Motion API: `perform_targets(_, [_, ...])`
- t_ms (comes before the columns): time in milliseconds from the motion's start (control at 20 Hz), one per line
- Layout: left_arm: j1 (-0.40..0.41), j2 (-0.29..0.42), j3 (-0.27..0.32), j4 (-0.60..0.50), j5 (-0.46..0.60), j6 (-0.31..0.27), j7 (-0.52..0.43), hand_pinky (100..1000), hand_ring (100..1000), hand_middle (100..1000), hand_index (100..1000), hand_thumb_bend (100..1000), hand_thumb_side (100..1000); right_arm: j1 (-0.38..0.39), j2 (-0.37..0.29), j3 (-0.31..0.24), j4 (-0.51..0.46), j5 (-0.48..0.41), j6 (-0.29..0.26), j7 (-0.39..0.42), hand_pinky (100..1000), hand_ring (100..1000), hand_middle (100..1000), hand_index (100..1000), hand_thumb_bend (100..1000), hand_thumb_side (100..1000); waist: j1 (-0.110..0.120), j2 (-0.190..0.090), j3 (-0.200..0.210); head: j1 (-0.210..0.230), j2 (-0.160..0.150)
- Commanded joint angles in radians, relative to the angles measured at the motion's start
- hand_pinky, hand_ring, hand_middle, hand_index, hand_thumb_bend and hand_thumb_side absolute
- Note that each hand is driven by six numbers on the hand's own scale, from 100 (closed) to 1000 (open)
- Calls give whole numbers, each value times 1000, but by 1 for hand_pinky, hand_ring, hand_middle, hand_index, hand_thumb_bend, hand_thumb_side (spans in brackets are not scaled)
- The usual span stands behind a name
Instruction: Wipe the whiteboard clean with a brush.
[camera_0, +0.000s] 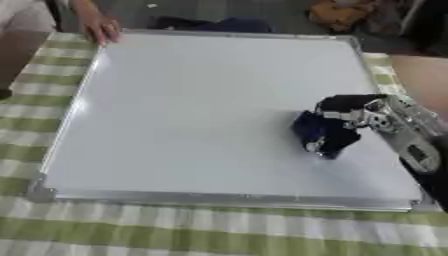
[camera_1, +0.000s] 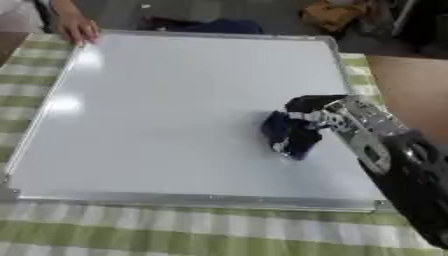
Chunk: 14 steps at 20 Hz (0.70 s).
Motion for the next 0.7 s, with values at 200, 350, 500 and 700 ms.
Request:
perform_targets(200, [-7,12,1,-19,4,0,-4,636,796,781,684,169,1000,-37,47,27,-22,5,-1,11,544,652,408,630,100,635,1,-26,4,-12,-4])
perform_targets(350, [-7,12,2,-19,5,0,-3,636,796,781,684,169,1000,-54,66,34,-25,13,-5,7,540,645,396,626,100,634,1,-28,5,-16,-3])
perform_targets(500, [-6,11,3,-19,5,1,-3,636,797,781,684,169,1000,-68,83,39,-26,14,-8,8,537,641,391,624,100,633,0,-28,6,-19,-1])
perform_targets(700, [-5,11,2,-19,4,1,-3,636,797,781,684,169,1000,-86,107,48,-24,20,-13,10,536,638,386,623,100,631,-1,-29,7,-24,1])
